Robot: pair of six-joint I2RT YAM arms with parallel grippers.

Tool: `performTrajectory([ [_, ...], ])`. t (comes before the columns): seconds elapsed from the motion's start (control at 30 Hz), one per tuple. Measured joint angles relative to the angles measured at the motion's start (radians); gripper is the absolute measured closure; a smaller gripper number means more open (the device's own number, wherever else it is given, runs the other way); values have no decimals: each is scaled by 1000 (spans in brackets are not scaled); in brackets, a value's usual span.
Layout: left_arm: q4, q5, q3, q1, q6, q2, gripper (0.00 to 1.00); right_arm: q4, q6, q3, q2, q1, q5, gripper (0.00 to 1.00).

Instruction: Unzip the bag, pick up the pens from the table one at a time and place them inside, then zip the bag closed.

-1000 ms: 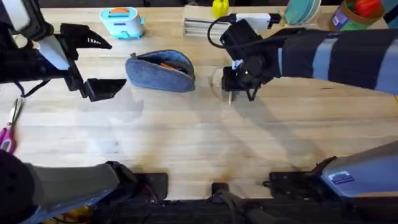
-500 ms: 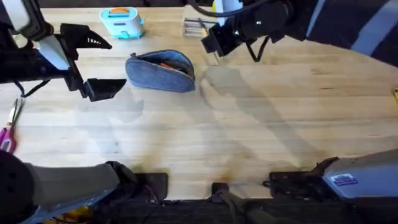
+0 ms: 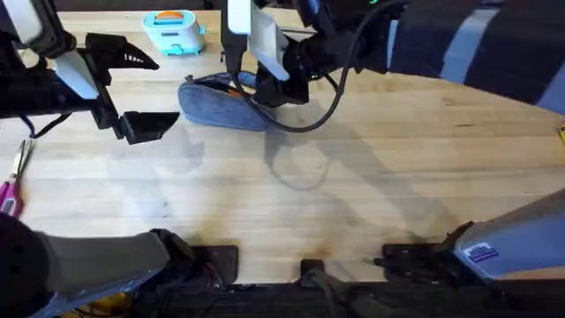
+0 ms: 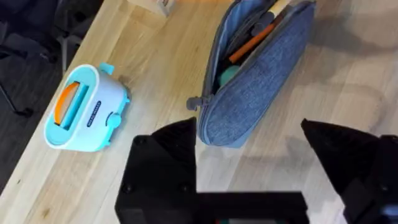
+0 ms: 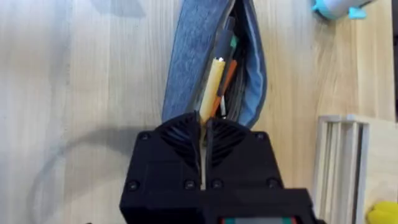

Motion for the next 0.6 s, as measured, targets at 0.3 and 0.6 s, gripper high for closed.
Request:
performTrajectory([
  [0.3,0,0,0,0,0,0,8,132,-48,0,51,2,-4,968],
  [0.6,0,0,0,0,0,0,7,152,-50,0,150,2,-4,968],
])
